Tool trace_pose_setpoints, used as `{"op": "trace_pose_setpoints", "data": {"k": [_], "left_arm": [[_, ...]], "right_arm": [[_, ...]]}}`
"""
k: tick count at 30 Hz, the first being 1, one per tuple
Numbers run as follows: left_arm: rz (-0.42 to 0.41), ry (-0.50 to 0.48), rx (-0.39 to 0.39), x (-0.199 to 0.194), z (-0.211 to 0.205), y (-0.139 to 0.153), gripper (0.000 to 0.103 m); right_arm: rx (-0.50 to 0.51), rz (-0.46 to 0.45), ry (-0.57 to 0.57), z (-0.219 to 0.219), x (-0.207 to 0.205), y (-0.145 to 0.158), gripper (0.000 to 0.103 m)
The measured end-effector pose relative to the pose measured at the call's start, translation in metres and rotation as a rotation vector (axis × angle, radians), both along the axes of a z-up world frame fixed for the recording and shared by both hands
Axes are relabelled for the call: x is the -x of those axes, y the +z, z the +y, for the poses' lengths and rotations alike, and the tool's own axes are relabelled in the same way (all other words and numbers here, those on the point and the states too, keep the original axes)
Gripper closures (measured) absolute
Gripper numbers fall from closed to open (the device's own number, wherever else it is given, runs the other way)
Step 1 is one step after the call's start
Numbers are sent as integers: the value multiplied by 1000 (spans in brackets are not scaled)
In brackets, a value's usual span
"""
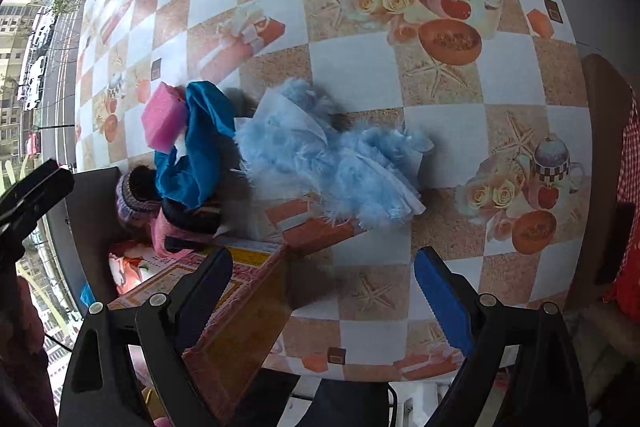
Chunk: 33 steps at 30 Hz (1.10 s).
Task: Organize soft objects
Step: 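Move both tools back over the pile of soft items, then grasp the pink sponge with the left tool while the right tool grasps the light-blue fluffy duster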
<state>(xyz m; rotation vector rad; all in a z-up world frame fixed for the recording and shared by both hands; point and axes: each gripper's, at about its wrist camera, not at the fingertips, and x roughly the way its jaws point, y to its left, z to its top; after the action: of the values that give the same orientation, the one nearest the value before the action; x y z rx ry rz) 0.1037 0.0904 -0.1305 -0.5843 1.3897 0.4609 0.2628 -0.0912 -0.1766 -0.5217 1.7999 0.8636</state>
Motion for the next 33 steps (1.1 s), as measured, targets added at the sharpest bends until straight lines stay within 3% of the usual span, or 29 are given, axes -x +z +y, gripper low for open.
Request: {"op": "trace_pose_setpoints", "data": {"k": [3,7,11,17,21,26,33], "left_arm": [[36,-103,17,-24,-4,-26,11],[75,-162,83,-37,-4,-54,11],[140,-144,24,-39,4,-74,11],[155,61,-47,-20,49,-79,11],[147,160,-45,-1,74,-74,11],[88,98,-72,9,75,-49,11],[67,-19,-41,-8,81,-51,11]], "right_arm": [[4,24,-5,-6,-3,-9,10],[-16,36,3,-6,-6,-14,10],[-27,0,25,8,-7,-20,10],[-36,-61,90,41,2,-36,10],[17,-118,149,50,4,-56,10],[89,-150,-23,12,-43,-64,10],[-27,-132,-58,-21,-55,-39,10]]}}
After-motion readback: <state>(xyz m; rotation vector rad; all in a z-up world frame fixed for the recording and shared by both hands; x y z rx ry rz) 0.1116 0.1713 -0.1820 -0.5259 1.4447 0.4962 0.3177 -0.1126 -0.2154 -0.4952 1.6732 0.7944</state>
